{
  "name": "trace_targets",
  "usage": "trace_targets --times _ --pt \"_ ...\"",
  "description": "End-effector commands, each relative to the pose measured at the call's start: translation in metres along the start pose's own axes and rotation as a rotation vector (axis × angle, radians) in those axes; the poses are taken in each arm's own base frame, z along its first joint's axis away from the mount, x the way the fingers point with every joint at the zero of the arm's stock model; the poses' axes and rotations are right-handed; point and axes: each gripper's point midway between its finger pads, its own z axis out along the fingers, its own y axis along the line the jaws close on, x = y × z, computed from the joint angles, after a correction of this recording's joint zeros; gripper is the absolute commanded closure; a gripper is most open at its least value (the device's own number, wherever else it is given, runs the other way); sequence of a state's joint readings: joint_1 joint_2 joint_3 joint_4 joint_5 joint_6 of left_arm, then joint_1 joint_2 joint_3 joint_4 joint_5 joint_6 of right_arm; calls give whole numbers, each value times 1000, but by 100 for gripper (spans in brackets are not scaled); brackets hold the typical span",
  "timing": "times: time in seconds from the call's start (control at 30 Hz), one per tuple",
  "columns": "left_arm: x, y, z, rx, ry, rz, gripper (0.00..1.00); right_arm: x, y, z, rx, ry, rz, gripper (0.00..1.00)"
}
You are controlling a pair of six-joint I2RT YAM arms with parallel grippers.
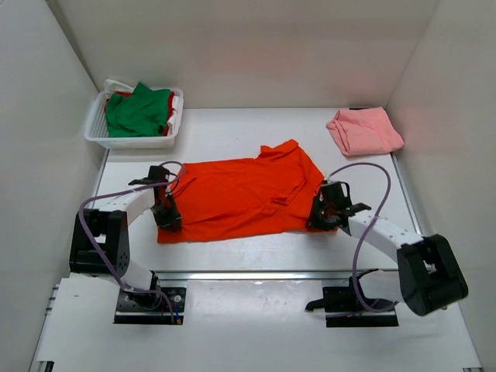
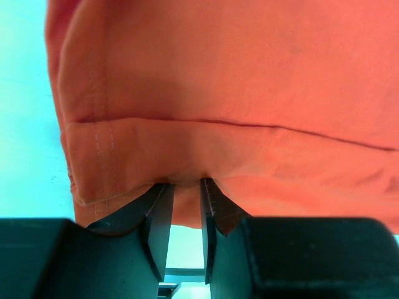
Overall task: Fold and stack the t-shirts
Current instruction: Fold the flattened tshirt in 1/3 of the way, then grap the side of the flattened tshirt furthest away from the robot with both arms
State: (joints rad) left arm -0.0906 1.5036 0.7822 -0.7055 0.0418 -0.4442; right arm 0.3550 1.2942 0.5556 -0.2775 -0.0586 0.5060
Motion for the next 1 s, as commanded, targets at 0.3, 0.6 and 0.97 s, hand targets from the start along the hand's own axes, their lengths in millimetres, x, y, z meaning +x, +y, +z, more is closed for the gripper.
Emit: trace_targets --times 0.3,0.6,0.97 --pt "-87 -67 -79 265 -282 71 46 -24 16 -67 7 32 -62 86" --pt "-142 -124 -100 346 -450 208 51 -132 49 -63 -13 -40 -229 88" --pt "-183 -147 -54 216 -505 232 43 -217 34 -3 51 -60 -252 88"
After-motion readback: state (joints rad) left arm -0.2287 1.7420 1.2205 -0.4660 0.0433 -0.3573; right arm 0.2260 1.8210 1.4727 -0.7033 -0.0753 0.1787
